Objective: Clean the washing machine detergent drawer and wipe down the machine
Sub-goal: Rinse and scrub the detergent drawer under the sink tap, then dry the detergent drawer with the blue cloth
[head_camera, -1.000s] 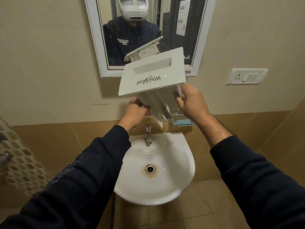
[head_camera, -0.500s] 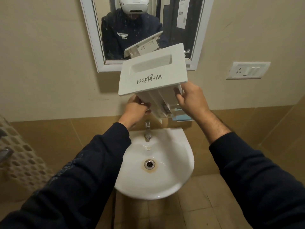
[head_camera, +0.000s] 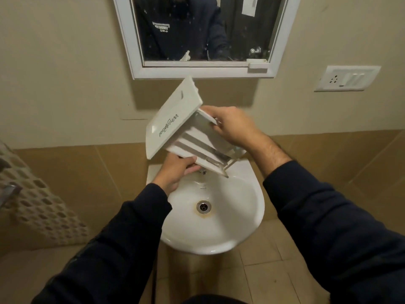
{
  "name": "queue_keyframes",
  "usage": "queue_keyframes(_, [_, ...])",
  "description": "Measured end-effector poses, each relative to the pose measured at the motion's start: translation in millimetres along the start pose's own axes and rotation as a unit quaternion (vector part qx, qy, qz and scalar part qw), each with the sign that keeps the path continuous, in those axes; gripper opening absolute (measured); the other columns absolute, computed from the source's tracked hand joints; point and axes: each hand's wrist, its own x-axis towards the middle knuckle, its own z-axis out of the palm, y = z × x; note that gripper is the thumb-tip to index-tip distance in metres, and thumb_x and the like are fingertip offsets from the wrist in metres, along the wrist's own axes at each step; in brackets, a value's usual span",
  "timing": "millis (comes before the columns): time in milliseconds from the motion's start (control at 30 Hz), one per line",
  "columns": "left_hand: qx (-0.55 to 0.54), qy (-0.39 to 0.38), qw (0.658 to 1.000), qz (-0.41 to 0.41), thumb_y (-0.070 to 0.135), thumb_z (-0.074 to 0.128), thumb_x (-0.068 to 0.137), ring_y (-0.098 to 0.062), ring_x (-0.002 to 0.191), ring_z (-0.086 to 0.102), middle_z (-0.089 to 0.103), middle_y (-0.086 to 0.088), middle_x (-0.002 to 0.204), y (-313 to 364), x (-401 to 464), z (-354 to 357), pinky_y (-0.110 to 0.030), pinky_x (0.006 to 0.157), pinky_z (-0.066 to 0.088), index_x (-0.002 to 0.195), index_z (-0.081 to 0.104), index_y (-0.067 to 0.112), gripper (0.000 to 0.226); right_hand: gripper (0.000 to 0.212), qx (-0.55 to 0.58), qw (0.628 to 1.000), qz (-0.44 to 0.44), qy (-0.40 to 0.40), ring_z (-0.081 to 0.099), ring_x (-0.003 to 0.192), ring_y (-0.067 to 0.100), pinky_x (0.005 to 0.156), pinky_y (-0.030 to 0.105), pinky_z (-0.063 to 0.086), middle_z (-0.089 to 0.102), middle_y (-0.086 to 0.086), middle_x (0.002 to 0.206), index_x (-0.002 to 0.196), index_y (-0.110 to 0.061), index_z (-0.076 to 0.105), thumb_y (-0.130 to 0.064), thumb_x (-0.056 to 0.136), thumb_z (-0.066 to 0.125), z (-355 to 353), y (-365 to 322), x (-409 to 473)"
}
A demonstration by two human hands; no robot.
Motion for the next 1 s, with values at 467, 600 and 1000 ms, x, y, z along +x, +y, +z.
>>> queue_keyframes(467, [-0.087, -0.079, 0.991, -0.064, -0.002, 0.052, 0.097, -0.026, 0.105, 0.07, 0.07, -0.009, 0.117, -31.9, 3.9, -39.5, -0.035, 0.078, 0.059, 0.127, 0.056, 0.009, 0.033, 0.03, 0.066, 0.971, 0.147, -0.174, 0.062, 0.1, 0.027, 0.081, 0.03, 0.047, 0.066, 0.003, 0.106, 0.116, -0.015, 0.065, -0.009, 0.091, 0.05, 91.7, 9.6, 69.7])
queue_keyframes(600, [-0.119, -0.06, 0.99, -0.052, -0.006, 0.049, 0.096, -0.03, 0.107, 0.068, 0.07, -0.012, 0.119, -40.4, 6.2, -37.4, -0.038, 0.08, 0.059, 0.127, 0.056, 0.008, 0.035, 0.027, 0.067, 0.965, 0.157, -0.197, 0.06, 0.103, 0.026, 0.079, 0.028, 0.041, 0.065, 0.006, 0.115, 0.118, -0.013, 0.061, -0.012, 0.094, 0.048, 112.1, 17.7, 75.4])
queue_keyframes(1000, [-0.24, 0.124, 0.96, -0.073, -0.008, 0.044, 0.094, -0.034, 0.095, 0.071, 0.073, -0.019, 0.097, -66.9, 35.5, 22.0, -0.044, 0.086, 0.059, 0.104, 0.064, -0.004, 0.023, 0.034, 0.084, 0.972, 0.12, -0.183, 0.058, 0.094, 0.016, 0.082, 0.025, 0.044, 0.063, -0.002, 0.108, 0.122, -0.02, 0.064, -0.033, 0.091, 0.064, 92.3, 138.1, 72.0])
